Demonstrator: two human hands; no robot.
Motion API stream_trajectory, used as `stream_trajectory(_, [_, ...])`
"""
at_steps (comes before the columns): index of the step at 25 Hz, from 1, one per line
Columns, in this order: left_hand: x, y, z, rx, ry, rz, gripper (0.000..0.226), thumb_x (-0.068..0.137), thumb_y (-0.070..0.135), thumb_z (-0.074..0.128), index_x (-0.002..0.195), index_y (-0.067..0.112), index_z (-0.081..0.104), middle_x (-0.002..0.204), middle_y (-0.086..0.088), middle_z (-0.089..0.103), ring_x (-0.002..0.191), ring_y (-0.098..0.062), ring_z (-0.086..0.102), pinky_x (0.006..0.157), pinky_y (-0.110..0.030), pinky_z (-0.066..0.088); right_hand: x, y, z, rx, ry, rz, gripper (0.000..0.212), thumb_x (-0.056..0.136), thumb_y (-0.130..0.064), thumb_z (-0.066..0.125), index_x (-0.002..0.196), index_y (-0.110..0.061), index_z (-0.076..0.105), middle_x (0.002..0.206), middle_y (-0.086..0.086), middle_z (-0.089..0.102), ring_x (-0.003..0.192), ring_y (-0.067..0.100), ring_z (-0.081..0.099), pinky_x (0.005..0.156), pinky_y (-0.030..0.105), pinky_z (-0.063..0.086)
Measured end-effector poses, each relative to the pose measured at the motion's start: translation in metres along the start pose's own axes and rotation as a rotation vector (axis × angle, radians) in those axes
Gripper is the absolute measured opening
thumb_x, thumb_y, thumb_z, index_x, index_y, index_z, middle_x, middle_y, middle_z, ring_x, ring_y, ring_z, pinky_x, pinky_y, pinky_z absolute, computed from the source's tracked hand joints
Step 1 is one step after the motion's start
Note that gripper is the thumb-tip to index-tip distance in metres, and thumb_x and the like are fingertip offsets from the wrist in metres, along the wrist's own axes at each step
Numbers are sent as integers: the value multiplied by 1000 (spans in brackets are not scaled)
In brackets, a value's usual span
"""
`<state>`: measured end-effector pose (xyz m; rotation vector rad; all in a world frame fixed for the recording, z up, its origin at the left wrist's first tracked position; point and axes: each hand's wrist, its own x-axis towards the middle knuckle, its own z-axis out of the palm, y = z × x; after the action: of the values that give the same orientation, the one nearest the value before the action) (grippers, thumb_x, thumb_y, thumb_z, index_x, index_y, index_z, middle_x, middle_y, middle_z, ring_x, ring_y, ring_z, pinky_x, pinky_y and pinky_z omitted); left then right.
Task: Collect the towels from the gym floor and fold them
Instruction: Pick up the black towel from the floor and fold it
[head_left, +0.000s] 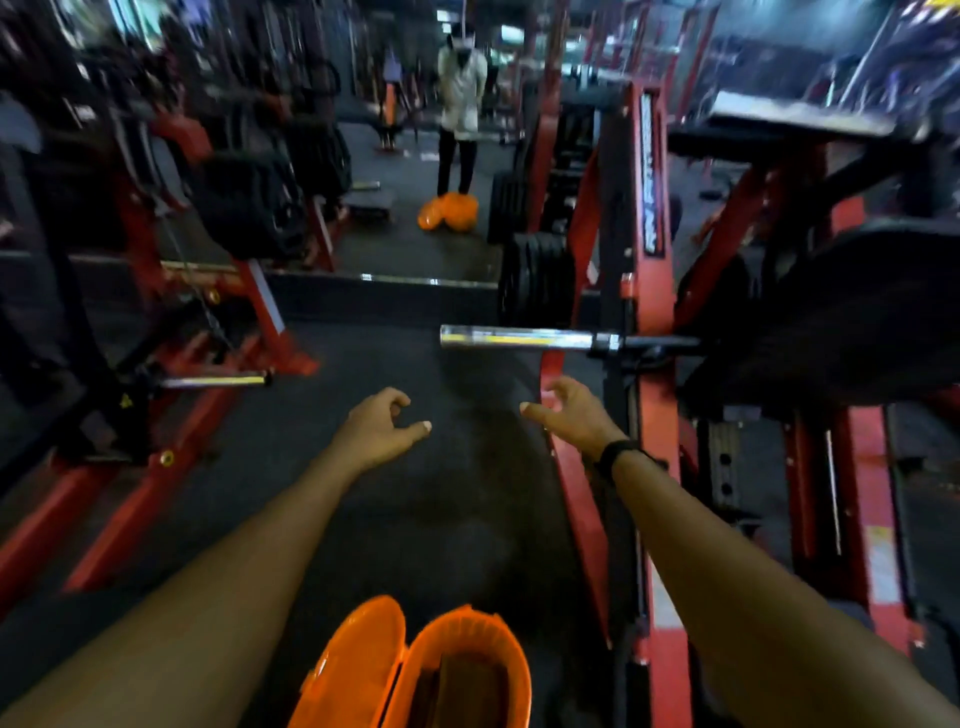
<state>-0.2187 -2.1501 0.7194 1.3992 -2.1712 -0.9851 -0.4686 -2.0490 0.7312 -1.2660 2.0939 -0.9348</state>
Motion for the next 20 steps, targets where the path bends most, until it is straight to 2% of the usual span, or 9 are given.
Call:
stream_trajectory(5, [-30,98,-105,-15,191,93,51,79,42,72,120,15,56,123,-6,59,112,-20,57,88,-26,42,-24,-111,-99,-115,95,-173,61,78,-39,74,126,-8,52,127,11,56,119,24,53,97,31,42])
stream_trajectory(9, [-64,136,-158,-6,289,126,50,80,40,72,119,14,55,116,-6,59,98,-15,53,82,-23,39,-38,-179,-130,-115,64,-292,64,79,-40,74,128,-8,50,125,6,54,119,21,51,98,29,40])
stream_trajectory(11, [-86,142,-189,-9,346,111,49,81,39,71,120,13,55,110,-5,58,98,-17,54,81,-24,39,-47,-220,-129,-112,7,-374,70,74,-49,76,127,-11,51,121,-2,50,117,17,49,101,31,40])
stream_trajectory(12, [-97,141,-204,-9,380,88,50,81,40,71,120,14,55,110,-4,57,100,-18,56,82,-25,40,-47,-238,-126,-98,-8,-415,79,67,-61,76,125,-13,52,121,-5,50,118,16,50,101,31,41])
stream_trajectory(13, [-110,137,-219,-8,420,71,49,80,41,72,119,15,55,111,-3,58,101,-19,57,83,-26,41,-45,-254,-120,-84,-27,-453,88,59,-71,74,123,-14,54,122,-4,53,118,17,52,101,32,42])
stream_trajectory(14, [-123,131,-235,-3,462,49,48,80,42,72,117,17,56,111,-2,59,100,-18,57,83,-26,42,-49,-272,-111,-82,-59,-496,88,60,-72,73,123,-13,54,122,-2,55,117,18,53,100,32,43])
stream_trajectory(17, [-168,111,-279,24,568,-14,46,78,43,73,114,19,57,108,-1,59,97,-17,58,81,-24,40,-79,-319,-77,-88,-157,-580,66,82,-44,70,132,-10,46,132,5,49,122,21,47,94,27,38])
stream_trajectory(20, [-239,81,-325,56,673,-92,49,78,42,73,116,15,57,107,-2,59,99,-19,56,84,-28,41,-117,-369,-28,-65,-302,-678,66,84,-43,68,136,-12,43,142,9,43,129,24,43,98,29,36])
